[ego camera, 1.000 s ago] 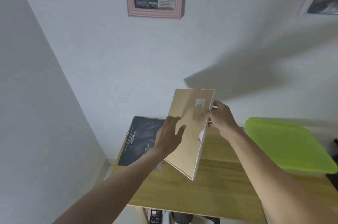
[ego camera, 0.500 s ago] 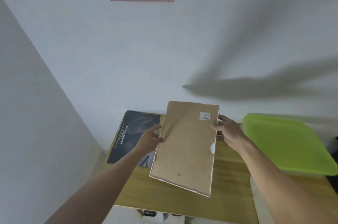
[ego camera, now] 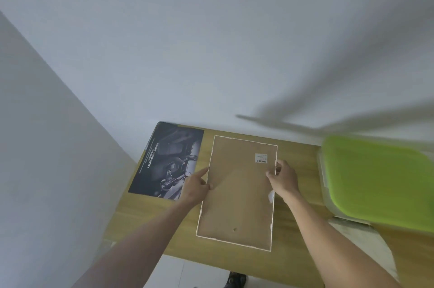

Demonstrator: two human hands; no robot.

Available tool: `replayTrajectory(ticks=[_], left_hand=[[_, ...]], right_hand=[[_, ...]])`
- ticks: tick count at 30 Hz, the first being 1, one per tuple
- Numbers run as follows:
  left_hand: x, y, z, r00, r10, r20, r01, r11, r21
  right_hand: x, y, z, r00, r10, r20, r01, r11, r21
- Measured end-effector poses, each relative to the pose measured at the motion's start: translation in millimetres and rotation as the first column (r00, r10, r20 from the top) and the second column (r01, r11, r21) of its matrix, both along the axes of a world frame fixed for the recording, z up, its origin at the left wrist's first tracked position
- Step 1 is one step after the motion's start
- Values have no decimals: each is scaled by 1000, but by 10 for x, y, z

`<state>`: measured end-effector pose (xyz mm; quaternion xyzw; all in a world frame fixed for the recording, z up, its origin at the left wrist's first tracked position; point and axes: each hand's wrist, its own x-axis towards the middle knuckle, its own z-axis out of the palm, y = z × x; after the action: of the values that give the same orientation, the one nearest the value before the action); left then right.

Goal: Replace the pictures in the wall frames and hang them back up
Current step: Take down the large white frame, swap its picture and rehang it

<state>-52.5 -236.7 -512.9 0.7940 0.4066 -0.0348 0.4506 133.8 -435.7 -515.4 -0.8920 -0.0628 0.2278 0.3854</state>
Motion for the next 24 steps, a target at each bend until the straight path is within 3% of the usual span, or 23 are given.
replayTrajectory(ticks=[5, 14, 20, 24], left_hand=[[143, -90, -99, 998, 44, -51, -40, 996, 76], [177, -98, -186, 971, 212, -114, -185, 960, 209], [79, 75, -213, 968, 216, -132, -180, 954, 240], [32, 132, -264, 981, 123, -148, -79, 958, 275]], right_hand=[[156, 6, -201, 997, 75, -12, -75, 997, -33], [94, 242, -276, 987, 71, -143, -64, 996, 55], [-15, 488, -273, 983, 97, -156, -91, 995, 45], [-96, 496, -343, 985, 111, -132, -117, 992, -38]])
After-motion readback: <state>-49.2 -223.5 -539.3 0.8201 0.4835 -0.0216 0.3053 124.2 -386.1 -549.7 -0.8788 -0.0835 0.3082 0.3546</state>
